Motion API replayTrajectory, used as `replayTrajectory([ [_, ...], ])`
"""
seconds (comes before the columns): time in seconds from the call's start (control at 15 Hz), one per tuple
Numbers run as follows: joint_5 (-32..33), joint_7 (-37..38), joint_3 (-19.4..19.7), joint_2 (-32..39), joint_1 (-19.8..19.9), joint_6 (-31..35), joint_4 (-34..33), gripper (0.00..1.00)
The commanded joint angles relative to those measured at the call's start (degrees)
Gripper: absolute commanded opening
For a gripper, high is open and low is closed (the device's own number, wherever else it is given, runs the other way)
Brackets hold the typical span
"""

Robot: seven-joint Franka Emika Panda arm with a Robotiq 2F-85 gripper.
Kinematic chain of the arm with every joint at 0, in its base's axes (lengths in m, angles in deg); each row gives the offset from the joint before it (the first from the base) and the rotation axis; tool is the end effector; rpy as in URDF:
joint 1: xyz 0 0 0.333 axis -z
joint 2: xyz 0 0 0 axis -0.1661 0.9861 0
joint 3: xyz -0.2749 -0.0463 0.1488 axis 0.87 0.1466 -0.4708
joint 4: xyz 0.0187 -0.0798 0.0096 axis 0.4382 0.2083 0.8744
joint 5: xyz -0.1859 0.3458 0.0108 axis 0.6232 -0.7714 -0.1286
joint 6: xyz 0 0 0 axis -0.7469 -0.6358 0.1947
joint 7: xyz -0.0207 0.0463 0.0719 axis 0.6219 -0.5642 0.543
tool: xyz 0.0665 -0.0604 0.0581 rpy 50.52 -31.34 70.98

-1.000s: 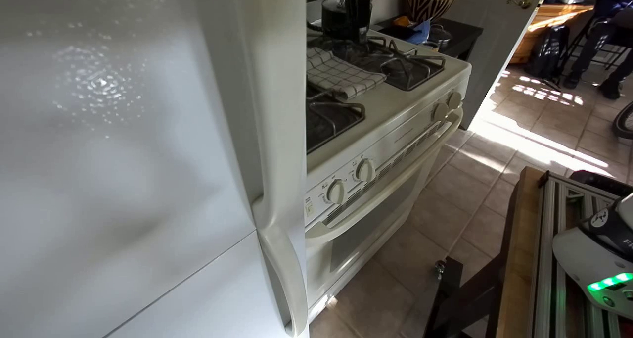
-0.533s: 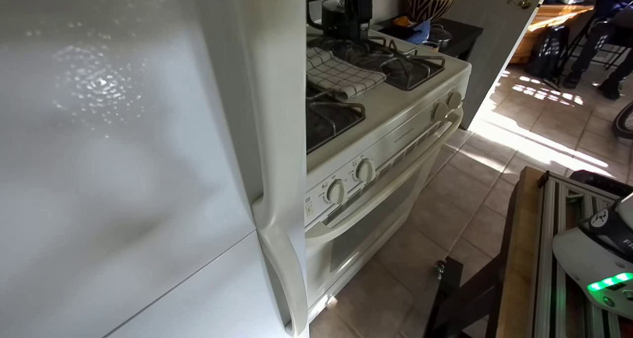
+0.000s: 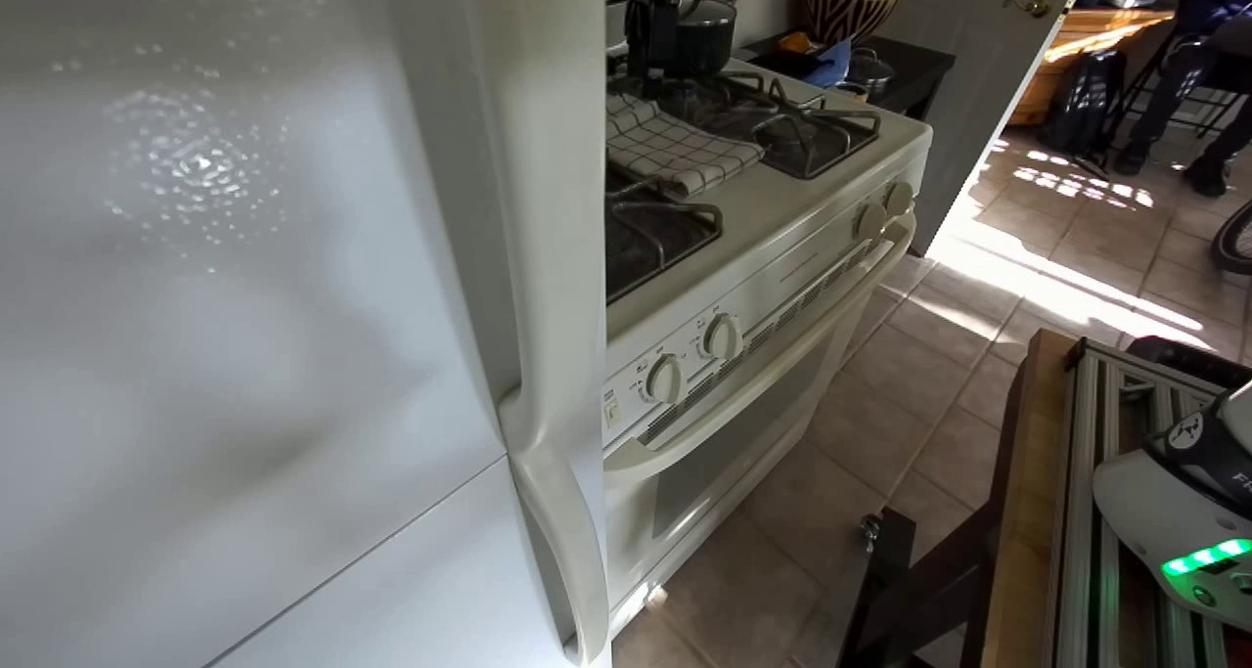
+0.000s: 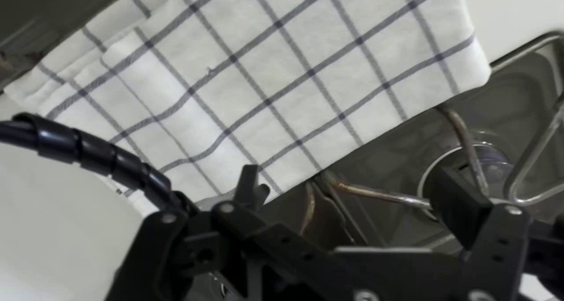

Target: Unfold the hand towel

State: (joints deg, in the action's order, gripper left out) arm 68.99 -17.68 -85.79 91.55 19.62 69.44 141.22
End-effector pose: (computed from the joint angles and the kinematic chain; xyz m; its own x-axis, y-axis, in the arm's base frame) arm 0.7006 -0.0843 0.4062 0.6754 0.7326 0.0847 0.7372 -0.6739 -0.0494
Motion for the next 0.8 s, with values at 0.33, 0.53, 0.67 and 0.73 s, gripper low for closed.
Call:
replayTrajectory([
  [0.33,0.0,-0.3,0.0,5.3,0.0,6.5,-4.9,1.0],
  [0.53,0.1,-0.3,-0.1,6.2,0.0,6.6,-6.1,1.0],
  [0.67,-0.8,-0.3,-0.4,8.1,0.1,8.6,-8.1,1.0],
  [0.73,-0.3,0.2,-0.1,9.3,-0.1,8.9,-9.5,1.0],
])
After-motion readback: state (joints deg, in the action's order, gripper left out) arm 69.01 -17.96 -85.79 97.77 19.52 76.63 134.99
